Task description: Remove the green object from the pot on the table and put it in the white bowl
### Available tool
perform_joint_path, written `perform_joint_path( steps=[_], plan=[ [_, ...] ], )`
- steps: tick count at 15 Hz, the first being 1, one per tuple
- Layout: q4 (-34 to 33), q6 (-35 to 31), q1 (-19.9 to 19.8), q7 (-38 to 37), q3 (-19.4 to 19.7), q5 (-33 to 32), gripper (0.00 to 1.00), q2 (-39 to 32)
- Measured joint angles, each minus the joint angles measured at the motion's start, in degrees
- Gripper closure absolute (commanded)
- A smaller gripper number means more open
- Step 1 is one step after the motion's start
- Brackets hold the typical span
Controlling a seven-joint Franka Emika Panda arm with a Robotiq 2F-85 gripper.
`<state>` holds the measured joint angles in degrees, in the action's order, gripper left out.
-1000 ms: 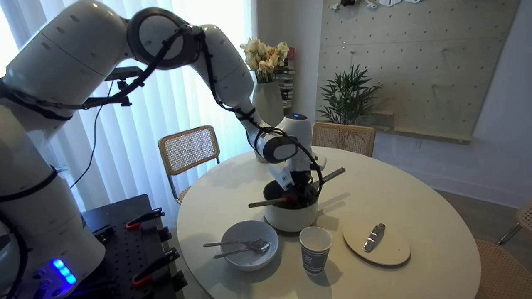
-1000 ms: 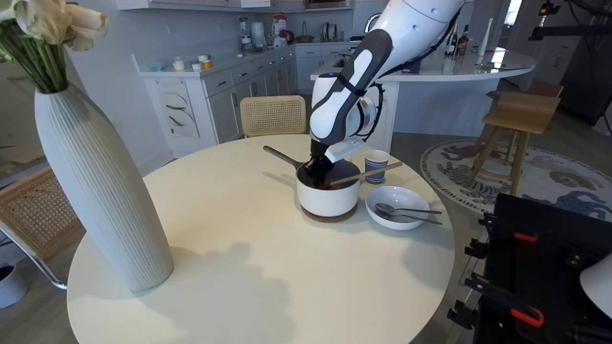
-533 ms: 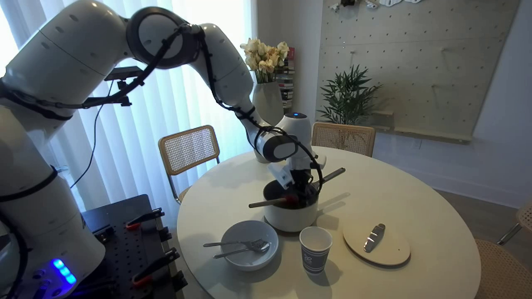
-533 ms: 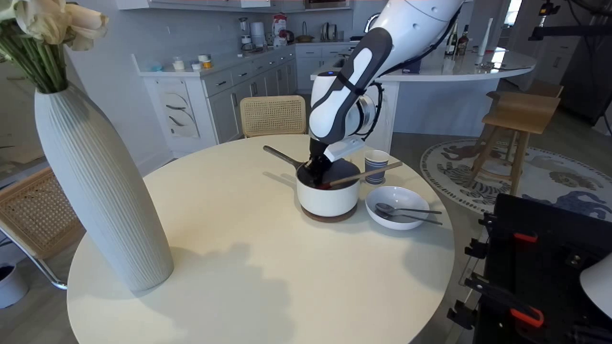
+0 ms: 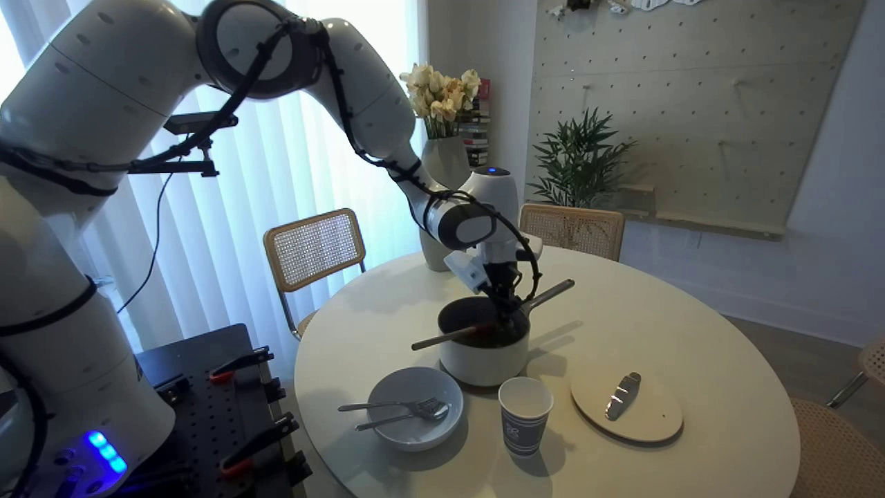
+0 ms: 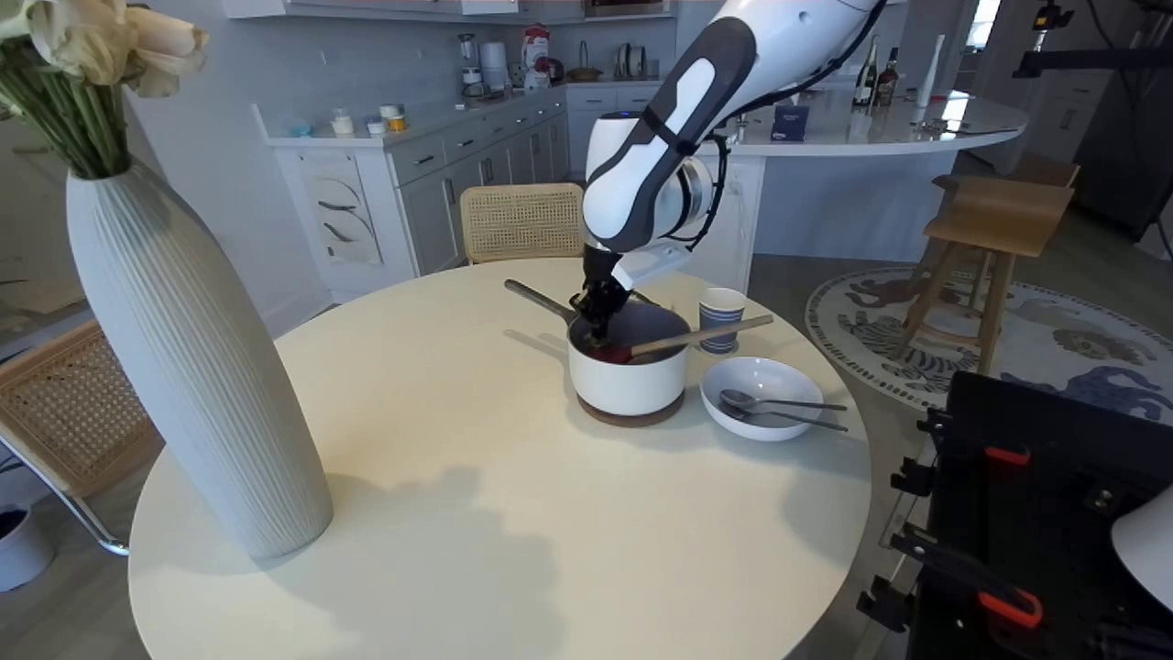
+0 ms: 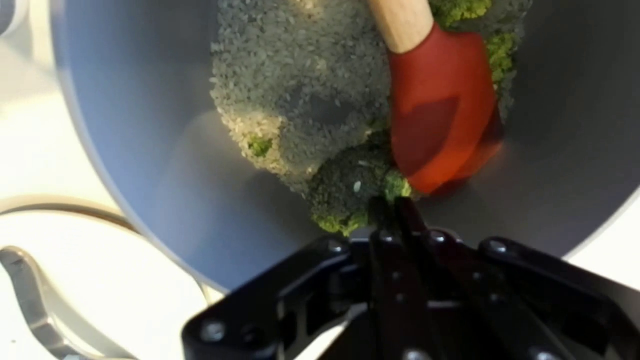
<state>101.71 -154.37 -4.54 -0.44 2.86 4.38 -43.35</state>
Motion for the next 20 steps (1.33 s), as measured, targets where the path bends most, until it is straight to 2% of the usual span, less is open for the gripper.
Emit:
perform_joint_path(
  steps=[5,11,20],
  plan=[
    [0.0,5.7,1.1,-0.1,0.6,-1.4,0.99,3.6],
    [0.0,12.9,3.4,-1.4,3.0,-6.1,0.99,7.8],
    [1.7,24.8,3.7,-1.4,3.1,-10.8,0.99,14.6]
  ],
)
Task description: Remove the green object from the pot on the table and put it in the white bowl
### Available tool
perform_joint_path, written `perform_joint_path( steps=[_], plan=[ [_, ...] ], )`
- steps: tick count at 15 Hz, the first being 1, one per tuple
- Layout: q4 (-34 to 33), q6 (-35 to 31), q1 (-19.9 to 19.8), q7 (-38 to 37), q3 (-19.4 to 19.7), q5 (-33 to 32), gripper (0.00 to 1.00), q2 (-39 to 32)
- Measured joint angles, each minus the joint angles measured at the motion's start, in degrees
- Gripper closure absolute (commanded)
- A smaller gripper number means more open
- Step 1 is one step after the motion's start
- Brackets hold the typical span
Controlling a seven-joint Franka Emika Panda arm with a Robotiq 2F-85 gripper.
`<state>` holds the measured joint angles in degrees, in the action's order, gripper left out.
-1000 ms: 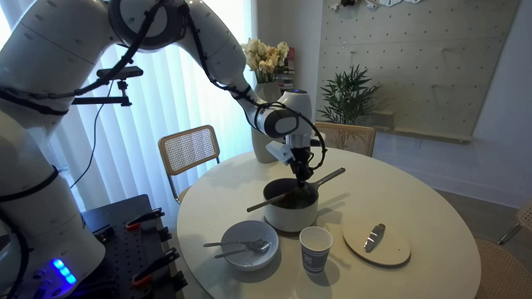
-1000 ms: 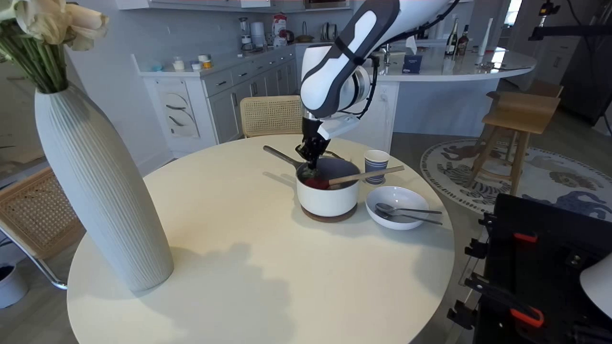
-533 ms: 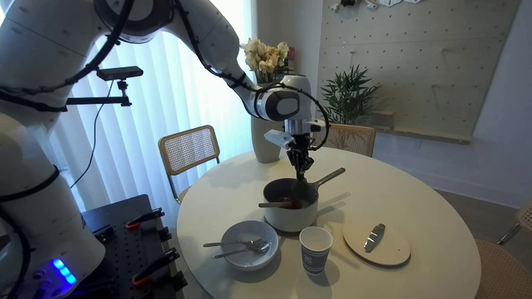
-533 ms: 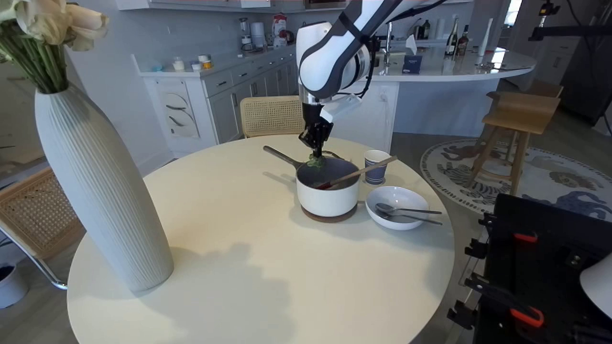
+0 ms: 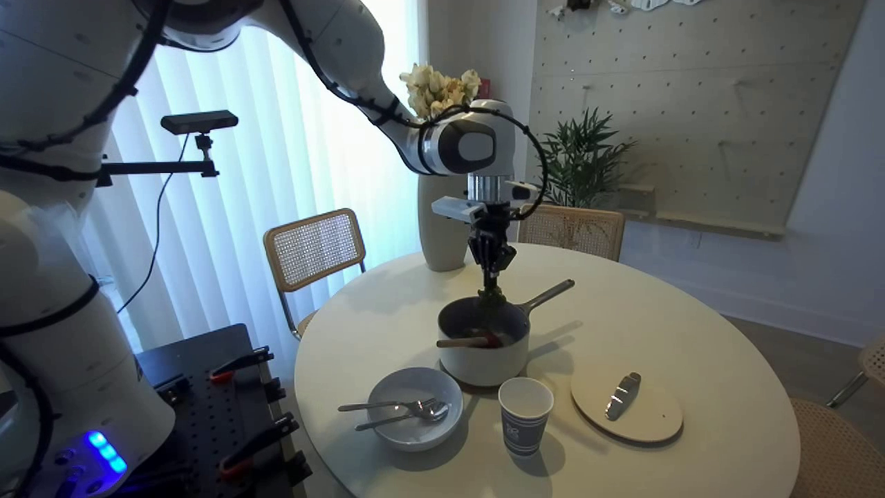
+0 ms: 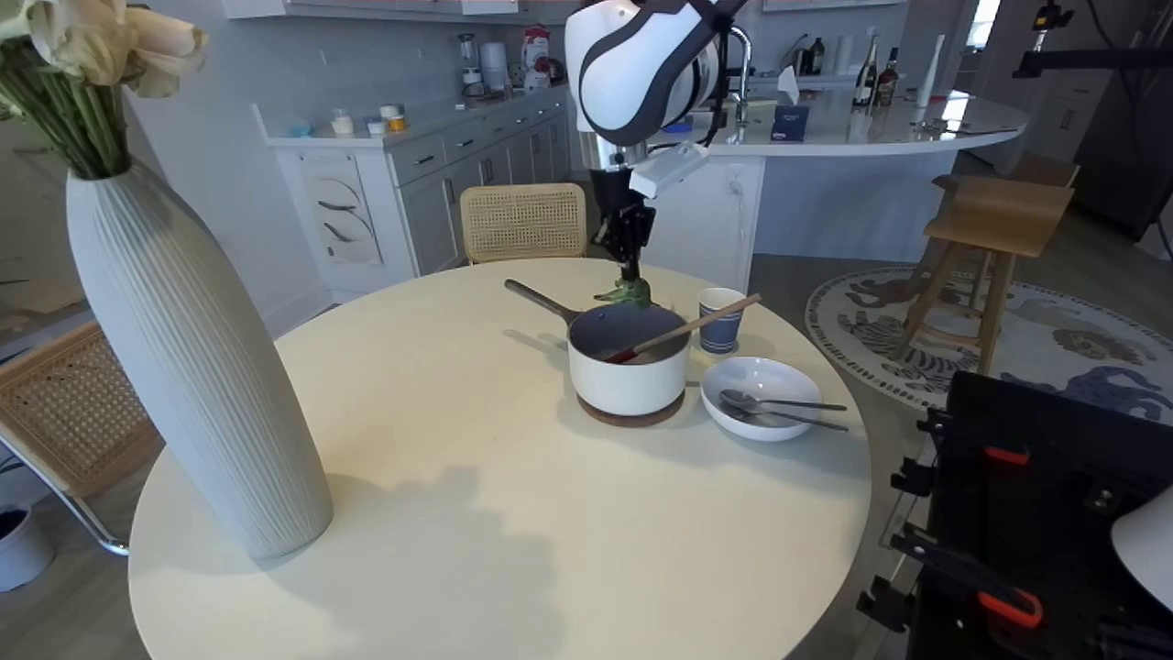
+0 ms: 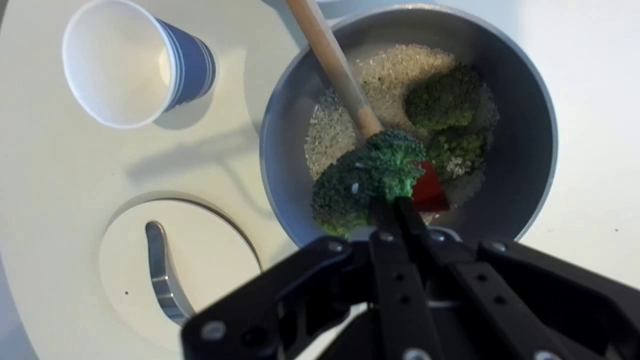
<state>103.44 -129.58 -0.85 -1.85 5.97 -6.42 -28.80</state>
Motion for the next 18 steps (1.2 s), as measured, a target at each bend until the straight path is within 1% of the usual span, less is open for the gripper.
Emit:
perform_joint_path(
  steps=[5,10,16,18],
  plan=[
    [4.7,4.2,-0.1,0.0,0.0,-0.5,0.99,5.2],
    [12.4,6.5,-0.1,-1.4,0.0,-2.2,0.99,11.7],
    [23.9,6.9,-0.4,-2.4,0.0,-2.8,0.99,20.9],
    [27.6,5.1,-0.8,-4.2,0.1,-2.9,0.99,23.1]
  ],
)
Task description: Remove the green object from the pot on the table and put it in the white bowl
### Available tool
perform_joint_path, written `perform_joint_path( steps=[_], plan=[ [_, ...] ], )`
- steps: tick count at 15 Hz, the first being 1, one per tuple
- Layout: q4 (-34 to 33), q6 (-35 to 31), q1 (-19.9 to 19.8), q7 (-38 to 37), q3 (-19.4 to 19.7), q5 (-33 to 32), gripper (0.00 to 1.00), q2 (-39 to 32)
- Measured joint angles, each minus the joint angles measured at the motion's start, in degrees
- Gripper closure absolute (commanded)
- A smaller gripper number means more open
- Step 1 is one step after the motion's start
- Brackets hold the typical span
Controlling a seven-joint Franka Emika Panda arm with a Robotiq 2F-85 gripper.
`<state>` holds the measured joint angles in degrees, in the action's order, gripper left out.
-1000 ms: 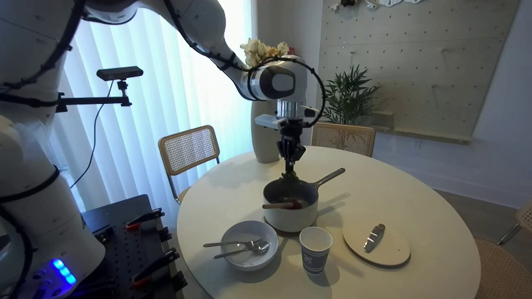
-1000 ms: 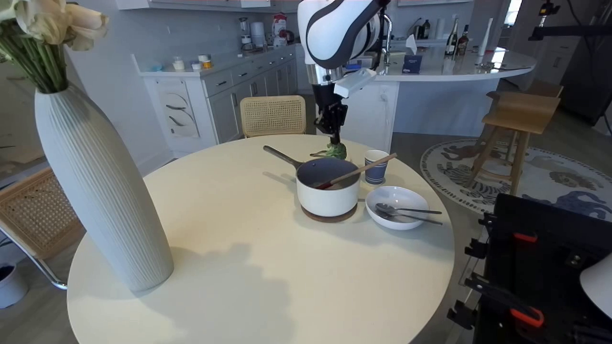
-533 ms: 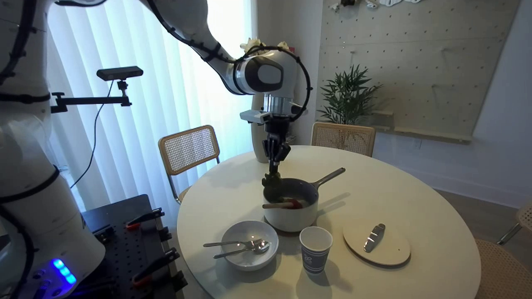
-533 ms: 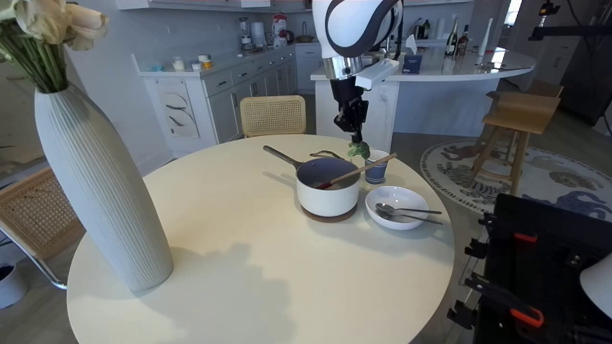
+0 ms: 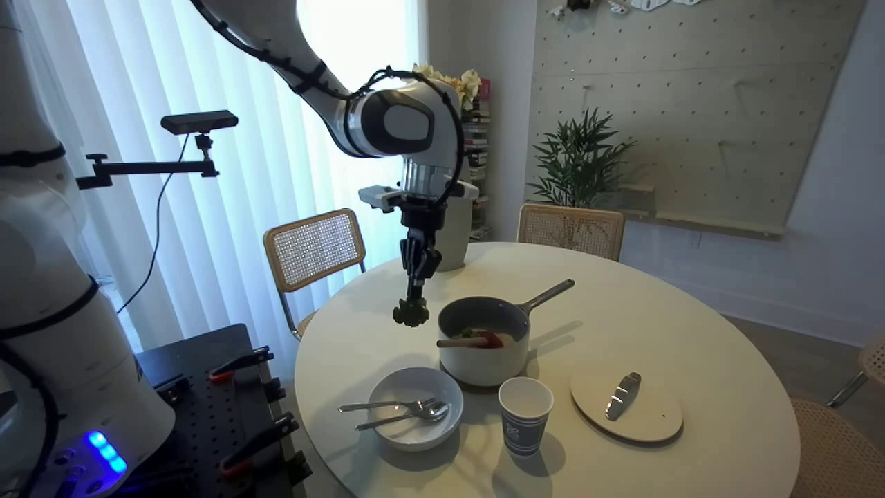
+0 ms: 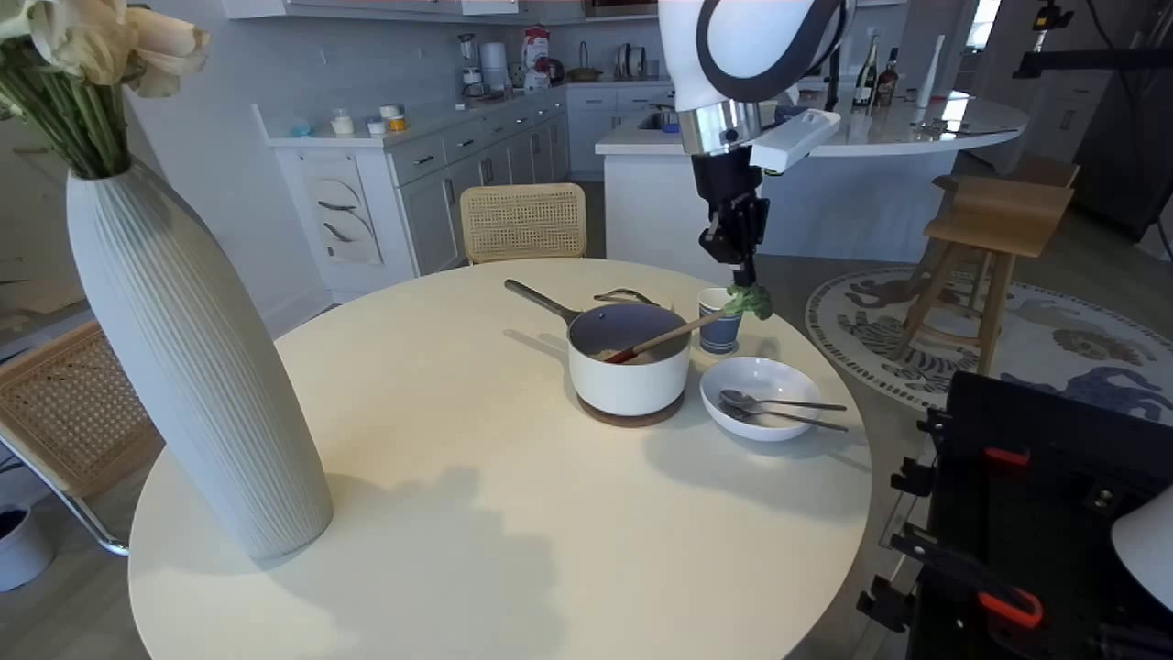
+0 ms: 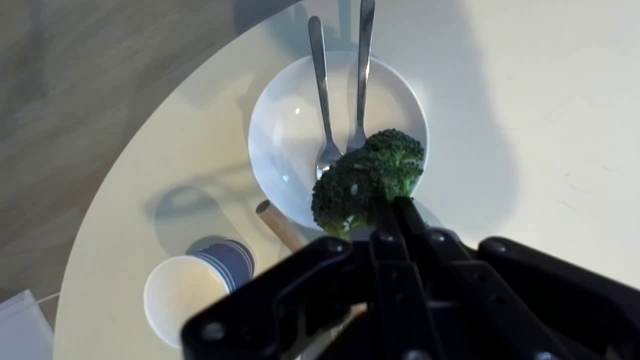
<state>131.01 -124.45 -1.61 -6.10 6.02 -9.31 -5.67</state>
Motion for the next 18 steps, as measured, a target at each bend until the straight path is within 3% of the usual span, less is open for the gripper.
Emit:
perform_joint_path(
  steps=[10,18],
  plan=[
    [14.8,-20.7,-3.1,-5.9,0.5,0.0,0.99,2.3],
    [19.9,-39.6,-3.0,-12.6,2.0,-4.3,0.99,-1.1]
  ],
)
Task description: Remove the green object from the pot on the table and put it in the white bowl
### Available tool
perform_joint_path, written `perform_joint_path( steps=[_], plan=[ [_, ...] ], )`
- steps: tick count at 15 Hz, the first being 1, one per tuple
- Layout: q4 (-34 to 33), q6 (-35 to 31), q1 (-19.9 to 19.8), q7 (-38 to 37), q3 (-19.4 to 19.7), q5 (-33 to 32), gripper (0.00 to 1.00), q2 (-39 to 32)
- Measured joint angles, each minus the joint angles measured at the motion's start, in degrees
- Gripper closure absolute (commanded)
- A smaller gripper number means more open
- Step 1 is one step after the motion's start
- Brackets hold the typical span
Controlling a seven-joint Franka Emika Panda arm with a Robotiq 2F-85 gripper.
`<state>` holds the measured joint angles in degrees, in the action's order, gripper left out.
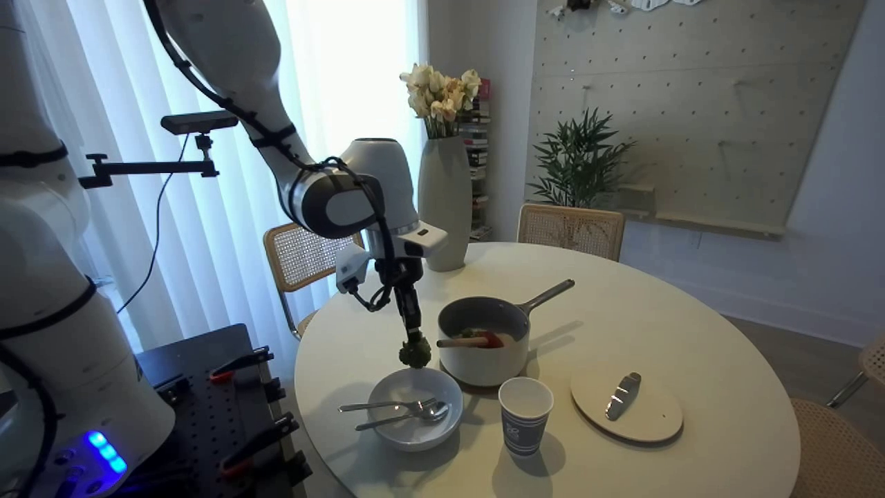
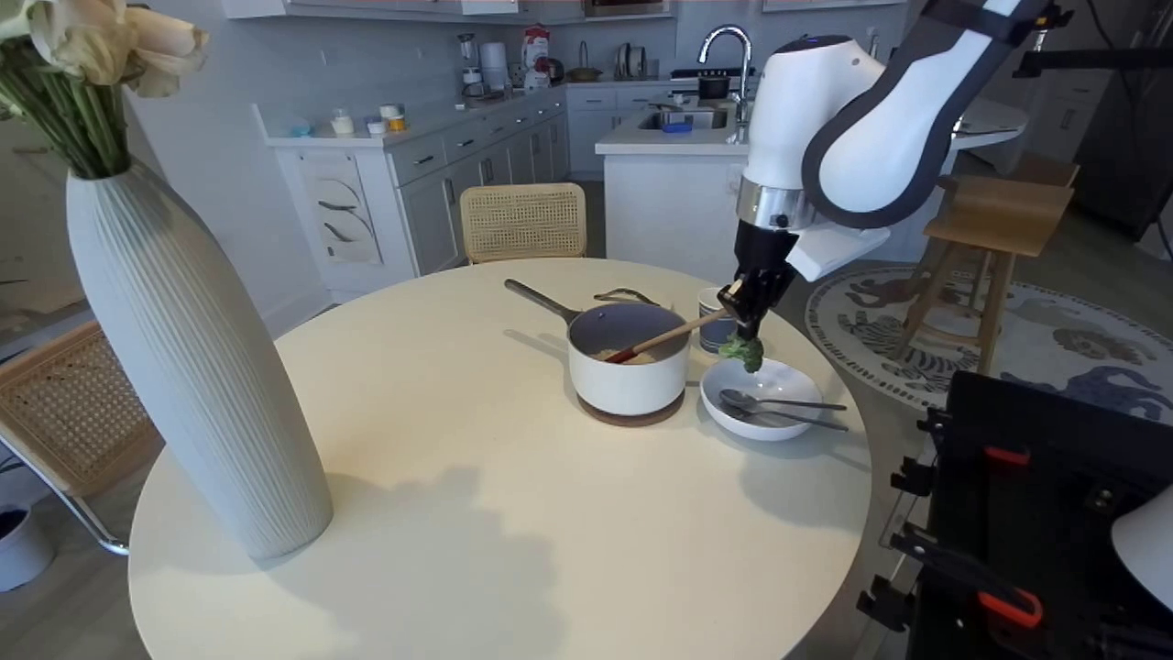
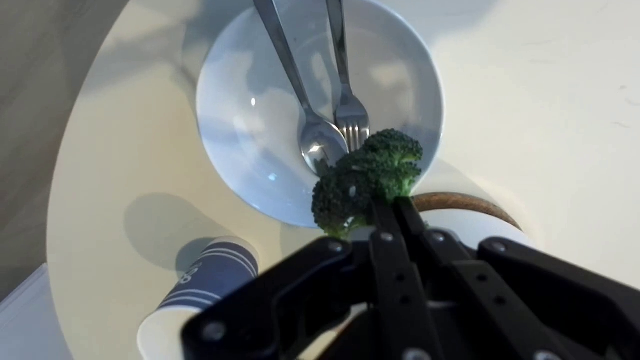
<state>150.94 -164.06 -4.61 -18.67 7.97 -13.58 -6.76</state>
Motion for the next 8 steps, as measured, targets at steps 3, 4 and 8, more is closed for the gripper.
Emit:
perform_joint_path(
  steps=[3,4,8],
  plan=[
    [0.1,-2.7,1.0,-2.2,3.1,-3.5,0.99,-2.3],
    [0.1,-3.4,1.4,-2.2,4.2,-3.7,0.99,-3.1],
    [0.1,-6.1,3.6,-2.2,8.3,-3.8,0.8,-6.0]
  ],
)
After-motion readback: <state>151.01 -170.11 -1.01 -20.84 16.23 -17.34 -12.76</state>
